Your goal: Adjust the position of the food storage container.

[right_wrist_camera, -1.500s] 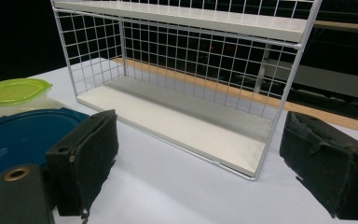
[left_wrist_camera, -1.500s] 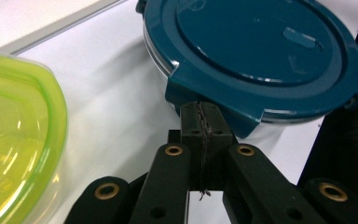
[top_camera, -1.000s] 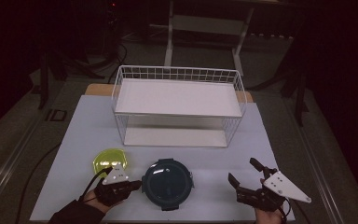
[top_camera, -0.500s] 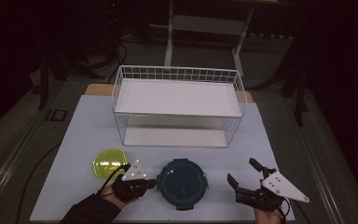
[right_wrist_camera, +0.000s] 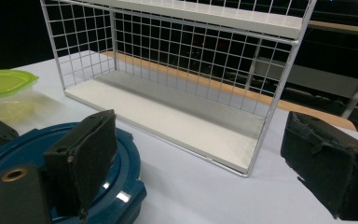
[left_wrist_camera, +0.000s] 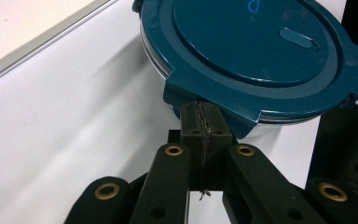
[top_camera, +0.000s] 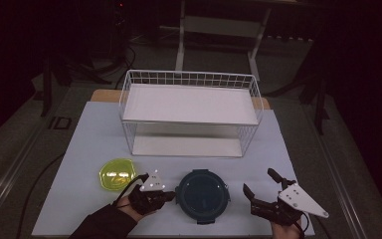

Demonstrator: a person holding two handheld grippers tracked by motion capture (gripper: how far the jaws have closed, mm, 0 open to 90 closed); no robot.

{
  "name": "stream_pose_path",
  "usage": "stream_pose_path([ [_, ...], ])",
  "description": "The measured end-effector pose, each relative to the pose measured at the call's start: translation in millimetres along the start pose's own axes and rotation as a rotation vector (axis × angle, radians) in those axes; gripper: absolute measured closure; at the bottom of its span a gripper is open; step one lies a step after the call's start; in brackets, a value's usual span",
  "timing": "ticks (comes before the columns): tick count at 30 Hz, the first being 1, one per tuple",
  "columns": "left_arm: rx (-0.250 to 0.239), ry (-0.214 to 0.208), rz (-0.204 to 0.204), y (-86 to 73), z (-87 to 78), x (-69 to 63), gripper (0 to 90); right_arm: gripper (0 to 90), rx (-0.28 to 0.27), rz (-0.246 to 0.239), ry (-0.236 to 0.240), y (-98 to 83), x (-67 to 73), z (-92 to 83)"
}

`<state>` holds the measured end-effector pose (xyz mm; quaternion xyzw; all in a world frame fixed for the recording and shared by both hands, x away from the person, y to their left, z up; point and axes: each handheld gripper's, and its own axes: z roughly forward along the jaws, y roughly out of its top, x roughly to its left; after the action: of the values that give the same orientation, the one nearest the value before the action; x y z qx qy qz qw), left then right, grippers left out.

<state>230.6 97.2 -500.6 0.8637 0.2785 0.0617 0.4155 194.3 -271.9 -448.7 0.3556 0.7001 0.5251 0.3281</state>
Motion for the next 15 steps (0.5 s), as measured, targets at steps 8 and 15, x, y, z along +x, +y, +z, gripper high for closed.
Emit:
stream_pose_path([
  [8,0.001,0.002,0.015,4.0,4.8,-1.2,88.6,12.7,-0.009,-0.004,-0.018,0.3,1.5,-1.6],
  [15,-0.017,-0.002,0.016,4.0,3.7,-1.7,87.6,13.8,-0.016,0.012,0.0,0.9,0.1,-3.0],
])
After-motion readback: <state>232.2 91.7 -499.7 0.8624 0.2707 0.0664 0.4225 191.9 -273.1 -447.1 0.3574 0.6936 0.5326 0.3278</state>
